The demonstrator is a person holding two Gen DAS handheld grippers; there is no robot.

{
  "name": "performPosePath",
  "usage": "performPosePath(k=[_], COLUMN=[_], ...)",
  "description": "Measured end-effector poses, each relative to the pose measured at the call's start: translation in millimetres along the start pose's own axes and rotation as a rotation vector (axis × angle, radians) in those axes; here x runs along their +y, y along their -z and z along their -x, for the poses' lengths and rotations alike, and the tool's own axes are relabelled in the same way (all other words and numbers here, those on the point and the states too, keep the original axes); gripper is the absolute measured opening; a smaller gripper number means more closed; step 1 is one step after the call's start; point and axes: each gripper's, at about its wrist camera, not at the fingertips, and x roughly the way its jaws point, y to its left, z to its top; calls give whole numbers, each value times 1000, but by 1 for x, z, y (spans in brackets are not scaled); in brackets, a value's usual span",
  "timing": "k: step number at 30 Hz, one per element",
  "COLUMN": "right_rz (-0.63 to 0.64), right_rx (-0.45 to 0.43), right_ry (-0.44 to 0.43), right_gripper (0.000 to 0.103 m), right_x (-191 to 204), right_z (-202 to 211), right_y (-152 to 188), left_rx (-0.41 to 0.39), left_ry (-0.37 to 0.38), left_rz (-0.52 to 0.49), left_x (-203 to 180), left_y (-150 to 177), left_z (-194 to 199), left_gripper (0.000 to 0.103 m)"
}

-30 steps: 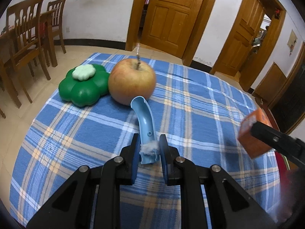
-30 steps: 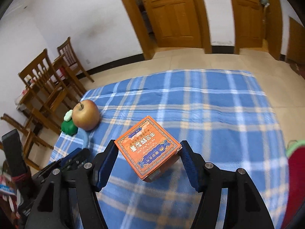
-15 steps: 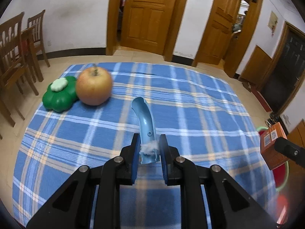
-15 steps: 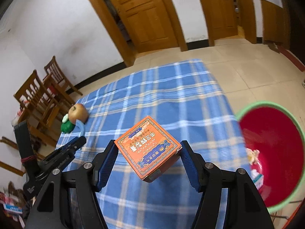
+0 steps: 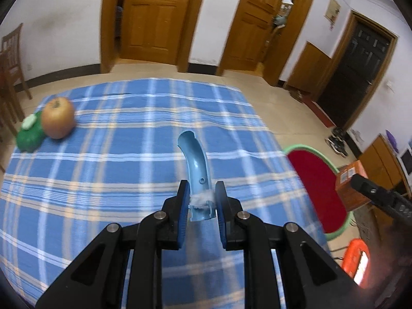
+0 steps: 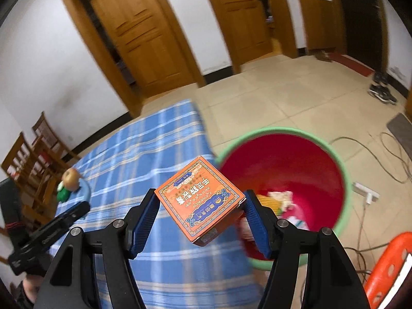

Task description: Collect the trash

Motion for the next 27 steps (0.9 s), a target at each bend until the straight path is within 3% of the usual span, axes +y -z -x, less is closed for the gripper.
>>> performPosePath(k=[13, 27], right_rz=[-149, -205], right_rx=[0, 21], right_ry=[112, 86], right_gripper=[68, 73], right_x=[-87, -115], right_z=[-8, -29], right_y=[14, 16], left_rx=[55, 110], left_ry=[93, 130], left_rz=[-158, -240], left_x=[-89, -133], left_y=[5, 13], left_z=[-18, -45], left_gripper=[19, 19])
